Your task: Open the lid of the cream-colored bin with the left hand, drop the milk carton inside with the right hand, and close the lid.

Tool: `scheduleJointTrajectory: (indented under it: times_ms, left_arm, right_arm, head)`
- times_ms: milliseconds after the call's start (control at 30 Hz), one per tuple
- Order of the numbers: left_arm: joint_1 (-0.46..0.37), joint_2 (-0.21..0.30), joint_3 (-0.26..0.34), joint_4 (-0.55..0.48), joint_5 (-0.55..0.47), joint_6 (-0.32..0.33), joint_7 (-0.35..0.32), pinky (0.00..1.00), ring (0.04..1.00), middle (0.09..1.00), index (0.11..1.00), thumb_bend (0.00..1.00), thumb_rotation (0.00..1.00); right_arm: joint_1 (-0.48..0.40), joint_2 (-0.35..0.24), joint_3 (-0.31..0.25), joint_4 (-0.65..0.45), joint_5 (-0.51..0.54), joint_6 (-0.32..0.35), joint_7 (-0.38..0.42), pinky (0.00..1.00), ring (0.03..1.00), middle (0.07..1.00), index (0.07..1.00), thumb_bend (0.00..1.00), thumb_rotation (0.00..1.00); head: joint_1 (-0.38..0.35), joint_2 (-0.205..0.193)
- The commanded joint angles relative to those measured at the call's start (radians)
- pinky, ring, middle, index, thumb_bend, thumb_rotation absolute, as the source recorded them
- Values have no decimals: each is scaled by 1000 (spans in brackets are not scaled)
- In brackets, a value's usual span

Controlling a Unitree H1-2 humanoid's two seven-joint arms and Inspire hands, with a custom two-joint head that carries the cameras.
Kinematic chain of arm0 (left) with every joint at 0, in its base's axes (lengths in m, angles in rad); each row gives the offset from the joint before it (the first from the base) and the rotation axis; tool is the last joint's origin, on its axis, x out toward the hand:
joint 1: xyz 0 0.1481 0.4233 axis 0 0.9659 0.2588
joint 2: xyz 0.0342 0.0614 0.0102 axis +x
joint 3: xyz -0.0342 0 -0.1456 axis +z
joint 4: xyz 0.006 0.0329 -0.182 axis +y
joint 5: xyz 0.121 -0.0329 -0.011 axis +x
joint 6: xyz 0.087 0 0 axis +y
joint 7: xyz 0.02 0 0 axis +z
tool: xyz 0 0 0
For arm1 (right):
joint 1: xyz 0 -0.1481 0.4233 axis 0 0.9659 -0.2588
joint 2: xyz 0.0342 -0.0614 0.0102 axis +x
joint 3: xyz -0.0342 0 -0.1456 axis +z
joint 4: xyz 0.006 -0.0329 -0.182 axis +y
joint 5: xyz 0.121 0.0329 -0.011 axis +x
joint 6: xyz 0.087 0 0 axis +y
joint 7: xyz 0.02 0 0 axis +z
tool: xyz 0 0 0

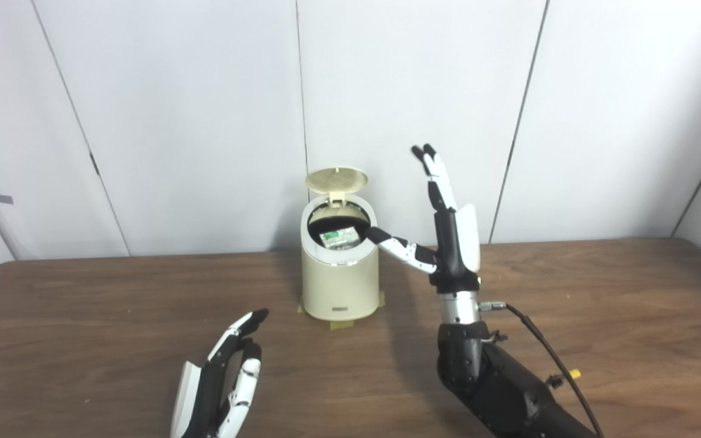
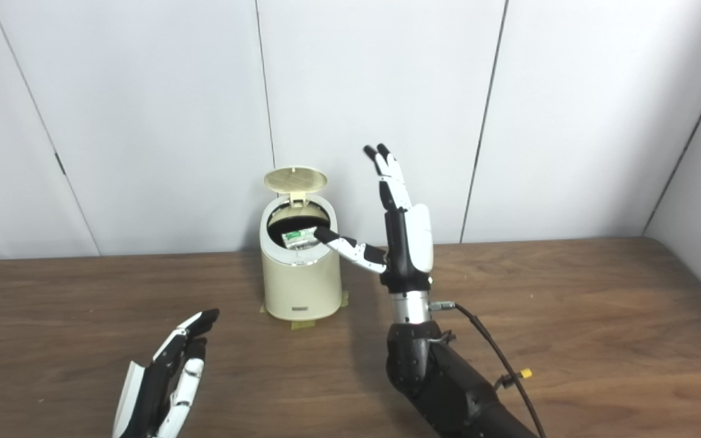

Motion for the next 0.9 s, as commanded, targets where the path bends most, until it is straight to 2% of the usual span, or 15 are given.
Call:
scheduleJointTrajectory:
  times_ms: [0, 100, 167, 200, 267, 300, 400, 467, 600, 667, 767, 867]
  left_arm:
    - [50, 10, -4, 45, 3, -23, 9, 821, 855, 851, 830, 295, 923]
    - [48, 10, -2, 49, 3, -26, 13, 822, 855, 849, 829, 295, 920]
    - [46, 12, -2, 56, -1, -35, 15, 820, 854, 847, 829, 293, 920]
    - [46, 13, -1, 57, -4, -37, 14, 813, 853, 848, 829, 291, 915]
    - [45, 13, 0, 57, -7, -37, 14, 809, 853, 850, 830, 291, 912]
    - [45, 14, 1, 57, -8, -36, 14, 805, 852, 850, 830, 289, 914]
    - [46, 14, 4, 58, -7, -36, 17, 799, 849, 848, 829, 283, 917]
    - [45, 15, 4, 57, -5, -32, 17, 799, 849, 847, 831, 289, 927]
    - [42, 20, 7, 55, -16, -28, 11, 802, 851, 848, 834, 282, 932]
    - [39, 22, 9, 60, -18, -34, 13, 798, 850, 848, 833, 272, 925]
    - [37, 25, 11, 65, -22, -33, 12, 798, 851, 849, 835, 261, 920]
    - [35, 26, 13, 68, -24, -34, 12, 802, 853, 851, 839, 266, 922]
  right_arm:
    - [-5, -16, -10, -32, 23, -17, -14, 866, 928, 966, 947, 679, 723]
    - [45, -15, -22, -52, 46, -17, -8, 883, 919, 936, 922, 709, 725]
    - [83, -11, -43, -83, 43, -17, 7, 845, 892, 909, 900, 696, 720]
    - [107, -6, -62, -109, 32, -17, 22, 783, 848, 867, 849, 619, 693]
    - [161, 11, -115, -162, 13, -16, 71, 724, 798, 808, 770, 504, 639]
    - [187, 22, -146, -186, 13, -13, 100, 673, 756, 760, 714, 449, 584]
    - [252, 50, -223, -243, 2, 0, 174, 607, 697, 703, 669, 377, 482]
    - [281, 64, -264, -266, -2, 5, 221, 591, 672, 684, 665, 350, 446]
    - [347, 92, -334, -327, 19, 74, 327, 605, 676, 691, 683, 332, 523]
    - [370, 106, -363, -344, 38, 71, 374, 624, 694, 707, 701, 315, 522]
    - [409, 121, -401, -375, 62, 79, 443, 657, 726, 737, 733, 302, 576]
    - [433, 133, -428, -391, 59, 80, 487, 658, 734, 746, 742, 281, 571]
  head:
    - [-2, 1]
    - [-7, 2]
    - [-10, -1]
    - [-10, 0]
    - [-11, 3]
    - [-13, 5]
    - [-17, 5]
    - [-19, 5]
    - [-24, 7]
    - [-26, 7]
    - [-29, 7]
    - [-34, 8]
